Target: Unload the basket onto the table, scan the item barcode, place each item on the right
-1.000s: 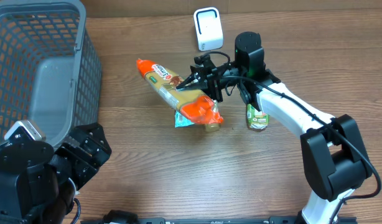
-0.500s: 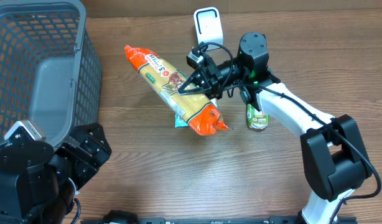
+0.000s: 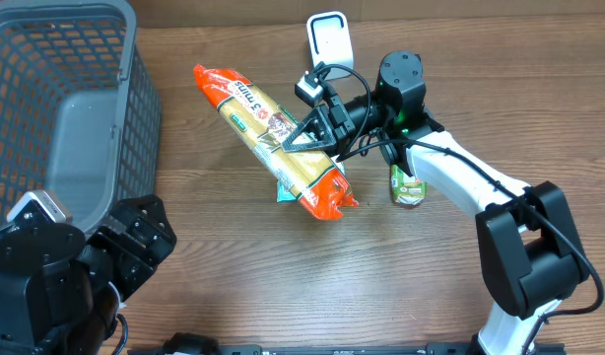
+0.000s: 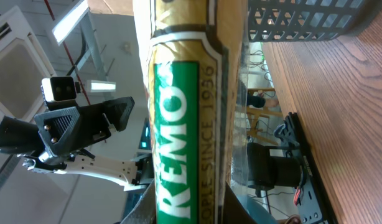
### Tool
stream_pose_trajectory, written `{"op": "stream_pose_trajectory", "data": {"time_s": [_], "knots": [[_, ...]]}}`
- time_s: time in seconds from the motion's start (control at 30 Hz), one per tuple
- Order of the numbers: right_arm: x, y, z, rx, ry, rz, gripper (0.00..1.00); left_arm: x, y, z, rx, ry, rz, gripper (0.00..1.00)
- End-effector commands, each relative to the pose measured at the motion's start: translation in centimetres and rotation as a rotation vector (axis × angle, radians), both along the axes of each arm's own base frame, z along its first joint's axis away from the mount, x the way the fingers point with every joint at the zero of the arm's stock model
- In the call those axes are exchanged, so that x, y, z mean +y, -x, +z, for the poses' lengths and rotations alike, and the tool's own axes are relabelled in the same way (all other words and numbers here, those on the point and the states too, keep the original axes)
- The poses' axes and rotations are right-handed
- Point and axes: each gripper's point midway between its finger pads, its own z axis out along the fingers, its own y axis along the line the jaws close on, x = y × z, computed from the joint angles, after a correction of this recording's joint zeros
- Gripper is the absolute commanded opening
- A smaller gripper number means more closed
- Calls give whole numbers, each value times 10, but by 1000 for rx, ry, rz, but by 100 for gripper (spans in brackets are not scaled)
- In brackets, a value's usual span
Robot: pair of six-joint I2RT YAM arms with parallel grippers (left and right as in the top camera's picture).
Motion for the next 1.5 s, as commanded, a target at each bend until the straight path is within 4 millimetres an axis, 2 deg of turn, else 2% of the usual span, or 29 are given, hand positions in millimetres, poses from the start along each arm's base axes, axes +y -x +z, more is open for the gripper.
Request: {"op": "stream_pose_trajectory", "data": {"time_s": [0.0,0.23,0.43,0.77,0.87,1.03,1.23,1.47], "knots": [[-5,7,26,-113,-48,28,4,1,0,1,-3,-8,-5,99],[-15,-3,26,-127,-52,-4,4,1,0,1,-3,-8,-5,100],[-28,-15,26,-214,-86,-43,4,1,0,1,-3,-8,-5,100],[-30,-17,26,-241,-97,-49,5,1,0,1,-3,-8,-5,99],[-29,-17,24,-145,-57,-49,4,1,0,1,-3,-8,-5,100],[-29,-18,18,141,62,-49,4,1,0,1,-3,-8,-5,100],[-29,-18,9,392,166,-47,4,1,0,1,-3,-8,-5,99],[-29,-16,-1,574,241,-45,4,1,0,1,-3,-8,-5,100]]}}
